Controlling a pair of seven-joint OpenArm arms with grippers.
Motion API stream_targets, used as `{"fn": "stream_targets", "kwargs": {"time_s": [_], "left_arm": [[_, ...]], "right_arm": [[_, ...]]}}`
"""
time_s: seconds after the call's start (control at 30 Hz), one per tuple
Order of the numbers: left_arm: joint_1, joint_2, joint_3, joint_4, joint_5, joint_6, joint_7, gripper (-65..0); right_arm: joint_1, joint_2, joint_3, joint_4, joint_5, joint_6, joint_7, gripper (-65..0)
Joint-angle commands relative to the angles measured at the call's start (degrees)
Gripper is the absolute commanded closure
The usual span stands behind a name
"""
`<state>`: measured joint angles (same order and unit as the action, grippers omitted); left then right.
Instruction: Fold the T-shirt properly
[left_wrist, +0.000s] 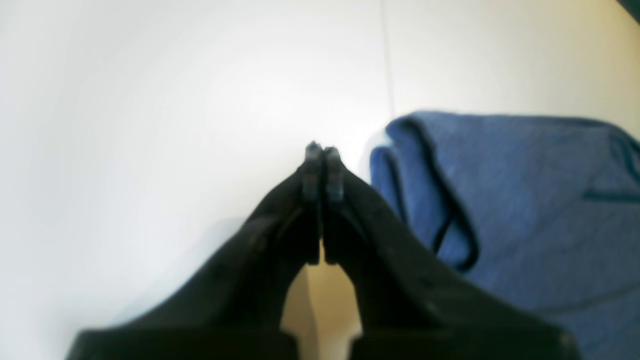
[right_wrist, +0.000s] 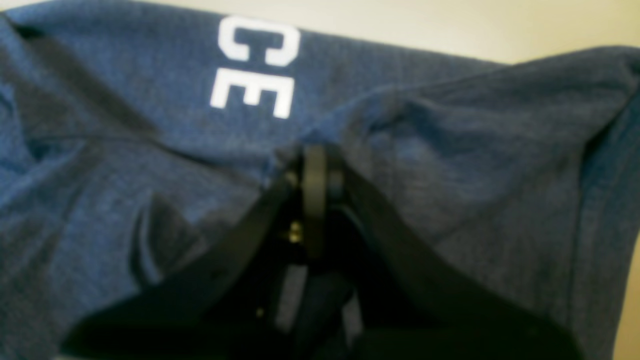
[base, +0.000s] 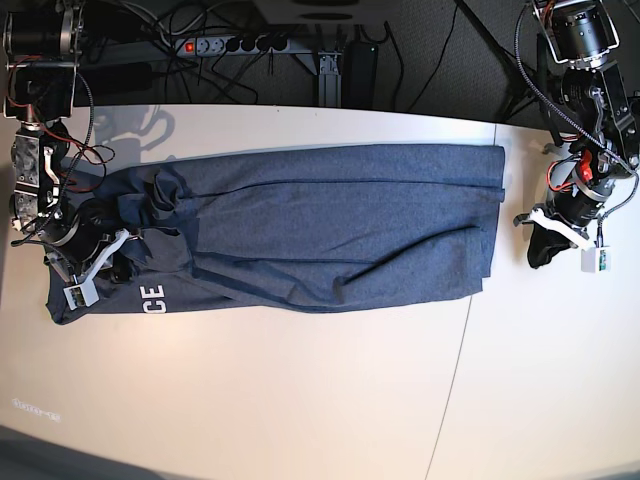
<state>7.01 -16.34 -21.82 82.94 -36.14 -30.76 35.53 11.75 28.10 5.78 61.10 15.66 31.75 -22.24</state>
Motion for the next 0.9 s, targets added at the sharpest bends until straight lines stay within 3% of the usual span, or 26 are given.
{"fn": "stream_targets", "kwargs": {"time_s": [0.0,0.1,0.17,0.27,0.33,0.4,0.5,0.67,0.87], "left_arm": [[-0.5,-1.0,-0.3,1.0,-2.0,-2.3,-0.6,-7.0],[0.2,-1.6,-0.3,1.0,-8.1,-5.1,1.5,-15.9],[0.4,-1.8,-0.3,1.1,-12.4,-9.2,2.5,-17.0],[0.5,-1.2,-0.3,1.8,-18.1,-9.2,2.9,-17.0],[0.4,0.2,0.0,3.3,-18.5,-9.2,2.9,-16.7],[0.4,2.0,1.0,4.7,-17.6,-9.2,2.9,-14.5],[-0.5,4.4,4.6,5.2,-14.0,-9.2,1.8,-0.6],[-3.7,6.3,12.9,5.2,-5.2,-9.2,-4.1,0.0],[-8.4,7.5,21.6,5.2,4.2,-9.2,-5.3,0.0]], "right_arm": [[0.9,1.3,0.6,0.5,1.5,0.0,1.2,0.0],[1.1,1.2,0.6,0.5,4.9,0.0,1.3,0.0],[1.1,0.9,0.6,0.6,5.3,0.0,1.3,0.0],[1.1,0.2,0.6,0.5,4.7,0.0,1.2,0.0],[1.1,0.0,0.6,0.5,4.7,0.0,1.2,0.0],[1.1,-0.3,0.6,0.5,4.7,0.0,1.2,0.0],[1.1,-0.7,0.6,0.5,4.7,0.0,1.2,0.0],[1.1,-1.8,0.6,0.5,4.7,0.0,1.2,0.0],[1.1,-2.6,0.6,0.5,4.7,0.0,1.2,0.0]]}}
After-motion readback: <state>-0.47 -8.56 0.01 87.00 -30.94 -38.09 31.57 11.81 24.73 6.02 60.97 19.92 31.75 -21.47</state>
